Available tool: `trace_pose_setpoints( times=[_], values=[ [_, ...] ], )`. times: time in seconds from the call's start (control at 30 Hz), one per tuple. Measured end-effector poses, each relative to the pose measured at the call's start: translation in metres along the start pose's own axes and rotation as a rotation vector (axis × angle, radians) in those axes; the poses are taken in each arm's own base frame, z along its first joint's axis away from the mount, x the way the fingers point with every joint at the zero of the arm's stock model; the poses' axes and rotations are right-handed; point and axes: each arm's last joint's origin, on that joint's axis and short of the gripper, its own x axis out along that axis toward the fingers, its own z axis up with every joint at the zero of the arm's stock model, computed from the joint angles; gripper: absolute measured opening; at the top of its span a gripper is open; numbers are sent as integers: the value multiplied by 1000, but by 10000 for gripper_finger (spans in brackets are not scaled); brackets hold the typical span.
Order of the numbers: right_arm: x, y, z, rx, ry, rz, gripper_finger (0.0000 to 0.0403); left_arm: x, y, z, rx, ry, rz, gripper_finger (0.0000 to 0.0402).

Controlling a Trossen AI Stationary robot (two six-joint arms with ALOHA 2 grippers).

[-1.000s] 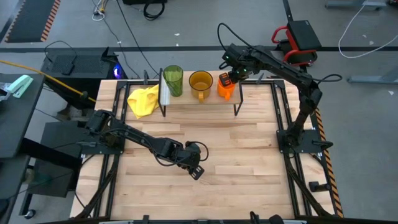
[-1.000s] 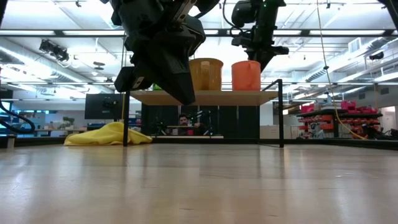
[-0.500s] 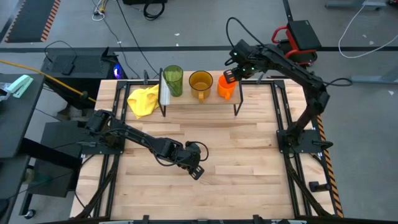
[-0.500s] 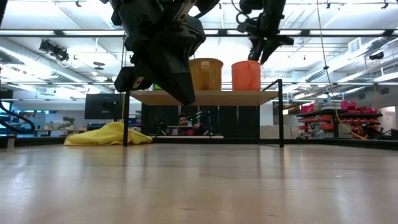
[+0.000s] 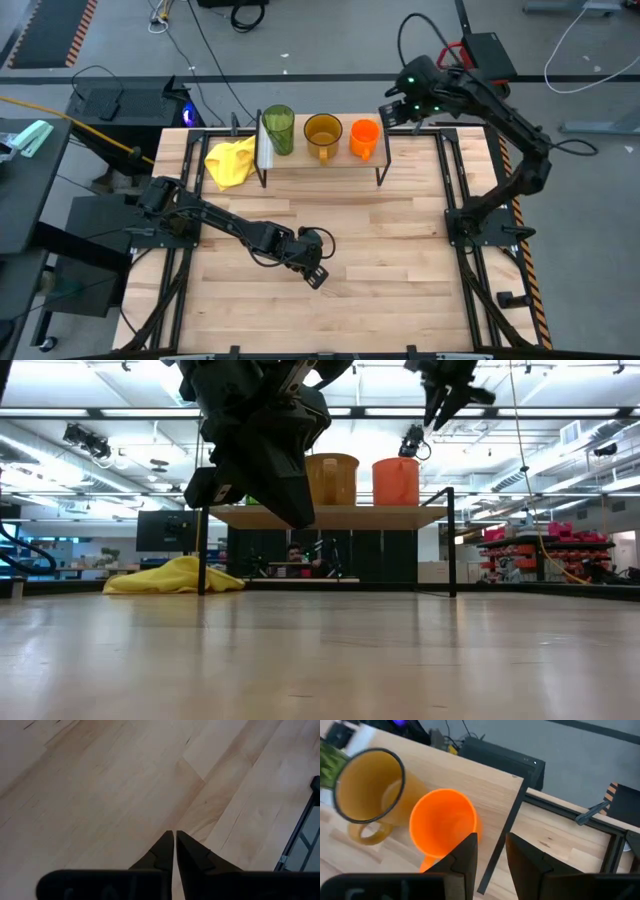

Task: Stack small to large cups/mugs on shelf
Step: Return to Home Position

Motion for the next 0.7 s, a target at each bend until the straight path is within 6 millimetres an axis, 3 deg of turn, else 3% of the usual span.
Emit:
trace_pose_setpoints(
  times=[0.27,0.7],
  values=[
    [-42,2,-21,-46,-71,105,108,0,0,0,0,0,0,18],
    [-104,15,-76,-273,-93,378,107,0,-1,1,-42,-4,-8,25]
  ],
)
